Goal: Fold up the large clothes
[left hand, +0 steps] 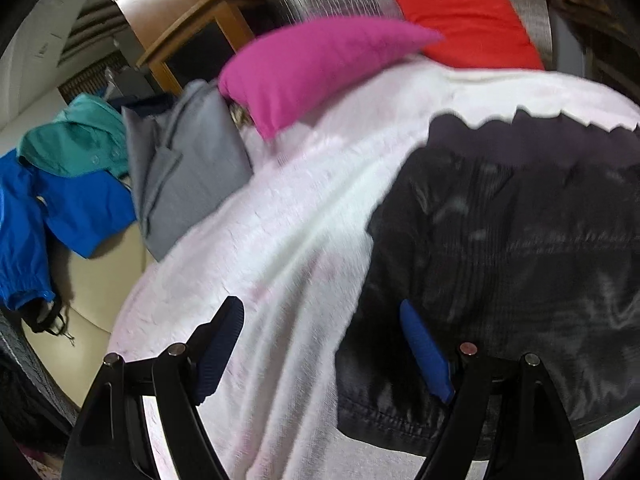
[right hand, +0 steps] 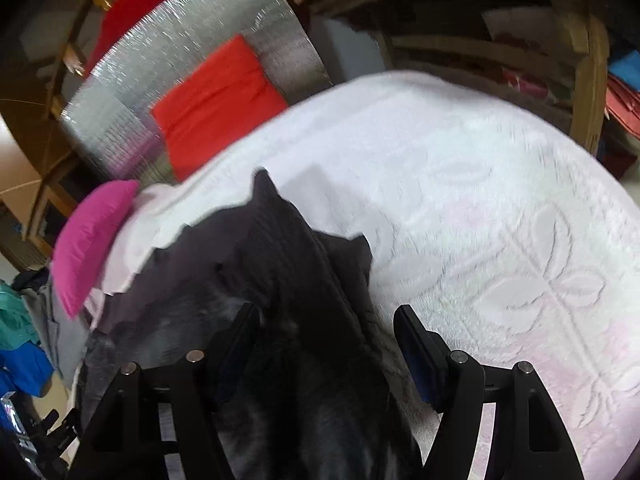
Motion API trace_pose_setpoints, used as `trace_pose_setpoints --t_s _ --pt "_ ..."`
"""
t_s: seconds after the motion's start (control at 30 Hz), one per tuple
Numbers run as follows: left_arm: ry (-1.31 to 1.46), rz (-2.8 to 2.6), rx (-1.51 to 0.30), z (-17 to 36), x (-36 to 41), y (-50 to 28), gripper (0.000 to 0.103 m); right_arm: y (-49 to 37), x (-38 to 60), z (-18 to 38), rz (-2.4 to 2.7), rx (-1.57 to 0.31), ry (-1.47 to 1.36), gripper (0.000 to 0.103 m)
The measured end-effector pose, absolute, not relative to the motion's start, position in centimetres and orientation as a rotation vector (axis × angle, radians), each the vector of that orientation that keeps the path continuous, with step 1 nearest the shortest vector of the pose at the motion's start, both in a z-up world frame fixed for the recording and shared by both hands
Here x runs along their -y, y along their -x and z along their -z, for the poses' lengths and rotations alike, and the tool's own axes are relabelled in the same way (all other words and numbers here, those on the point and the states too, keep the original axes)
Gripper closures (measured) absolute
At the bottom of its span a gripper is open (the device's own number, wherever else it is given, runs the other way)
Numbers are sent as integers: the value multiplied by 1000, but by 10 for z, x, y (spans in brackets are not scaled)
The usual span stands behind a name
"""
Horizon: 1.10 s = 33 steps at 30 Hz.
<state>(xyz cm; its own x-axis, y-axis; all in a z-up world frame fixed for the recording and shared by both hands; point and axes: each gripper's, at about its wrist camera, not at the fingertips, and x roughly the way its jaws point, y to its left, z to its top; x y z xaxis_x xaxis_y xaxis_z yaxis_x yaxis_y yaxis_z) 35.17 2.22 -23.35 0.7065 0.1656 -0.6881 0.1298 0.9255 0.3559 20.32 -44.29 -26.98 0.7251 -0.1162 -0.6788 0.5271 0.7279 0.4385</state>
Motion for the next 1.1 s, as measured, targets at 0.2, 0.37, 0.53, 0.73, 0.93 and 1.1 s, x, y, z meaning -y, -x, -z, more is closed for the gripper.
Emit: trace_pose_setpoints --t_s 0.2,0.37,0.53,0.73,0.93,1.1 --pt "-383 -3 -710 208 -19 -341 22 -193 438 253 368 -650 -660 30" --pt "-378 22 -681 195 -15 -332 22 -190 434 250 357 -650 -661 30" --pt "-381 29 -662 188 -12 -328 22 -189 433 247 348 -650 -656 30" --pt "-386 20 -678 192 -11 -332 22 -186 435 247 339 -650 -672 30" --pt "-349 35 -663 178 -8 -317 22 -170 405 219 317 -609 -595 30" --pt "-307 83 -601 140 0 -274 22 -143 347 173 304 -563 -437 27"
